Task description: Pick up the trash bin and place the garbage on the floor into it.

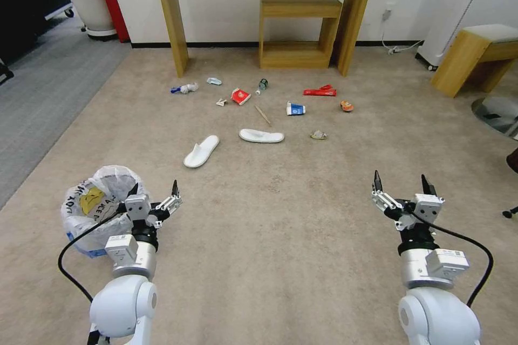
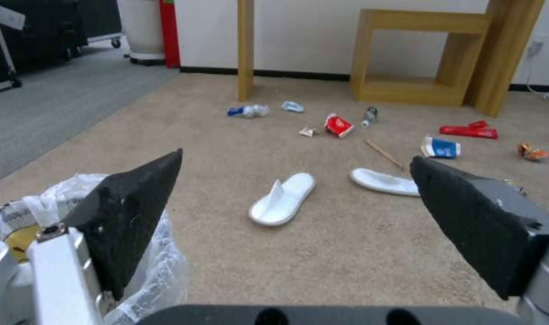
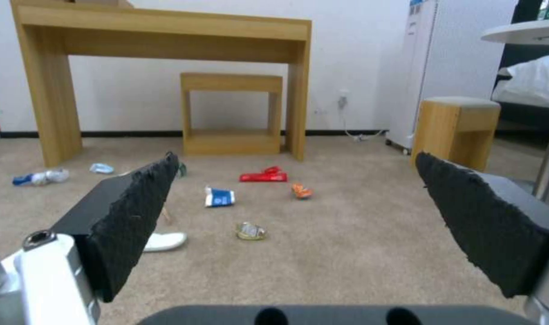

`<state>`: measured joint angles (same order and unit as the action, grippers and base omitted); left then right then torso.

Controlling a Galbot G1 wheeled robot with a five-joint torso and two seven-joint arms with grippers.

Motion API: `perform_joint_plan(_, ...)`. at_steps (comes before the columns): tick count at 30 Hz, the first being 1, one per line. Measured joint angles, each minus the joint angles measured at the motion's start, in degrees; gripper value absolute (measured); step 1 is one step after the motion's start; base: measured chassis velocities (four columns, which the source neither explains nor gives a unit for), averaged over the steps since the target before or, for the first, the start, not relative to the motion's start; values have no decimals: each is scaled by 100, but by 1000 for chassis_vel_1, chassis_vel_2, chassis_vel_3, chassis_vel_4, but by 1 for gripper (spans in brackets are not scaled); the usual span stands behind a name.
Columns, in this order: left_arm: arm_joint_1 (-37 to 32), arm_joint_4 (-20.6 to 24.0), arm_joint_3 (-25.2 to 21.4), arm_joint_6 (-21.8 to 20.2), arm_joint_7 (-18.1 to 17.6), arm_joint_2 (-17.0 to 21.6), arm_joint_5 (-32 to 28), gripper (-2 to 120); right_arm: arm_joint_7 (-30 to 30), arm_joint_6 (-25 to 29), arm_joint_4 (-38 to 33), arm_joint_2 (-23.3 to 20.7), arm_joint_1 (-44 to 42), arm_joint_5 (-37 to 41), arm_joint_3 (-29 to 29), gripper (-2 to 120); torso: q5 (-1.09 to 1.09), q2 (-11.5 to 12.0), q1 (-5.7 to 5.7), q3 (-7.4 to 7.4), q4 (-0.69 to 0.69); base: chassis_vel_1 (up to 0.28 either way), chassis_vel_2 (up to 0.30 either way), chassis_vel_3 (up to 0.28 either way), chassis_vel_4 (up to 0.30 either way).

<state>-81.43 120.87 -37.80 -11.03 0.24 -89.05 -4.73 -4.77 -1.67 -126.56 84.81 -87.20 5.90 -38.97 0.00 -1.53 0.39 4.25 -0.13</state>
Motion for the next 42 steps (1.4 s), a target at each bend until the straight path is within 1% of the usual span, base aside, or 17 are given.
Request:
perform_joint_plan(16, 8, -26, -5, 20, 4, -16, 16, 100, -48, 171, 60, 47, 10, -8, 19, 100, 0, 0, 0, 0, 0, 0, 0, 0, 0)
perform_joint_plan(22, 1, -66, -5, 52, 6, -20, 44, 100, -98, 392, 123, 87, 77, 53, 32, 100, 0, 0, 0, 0, 0, 0, 0, 0, 0)
perform_joint_plan(42, -5, -106, -14, 107, 8, -31, 47, 100, 91, 254, 52, 137, 7, -52, -9, 100, 0, 0, 0, 0, 0, 0, 0, 0, 0)
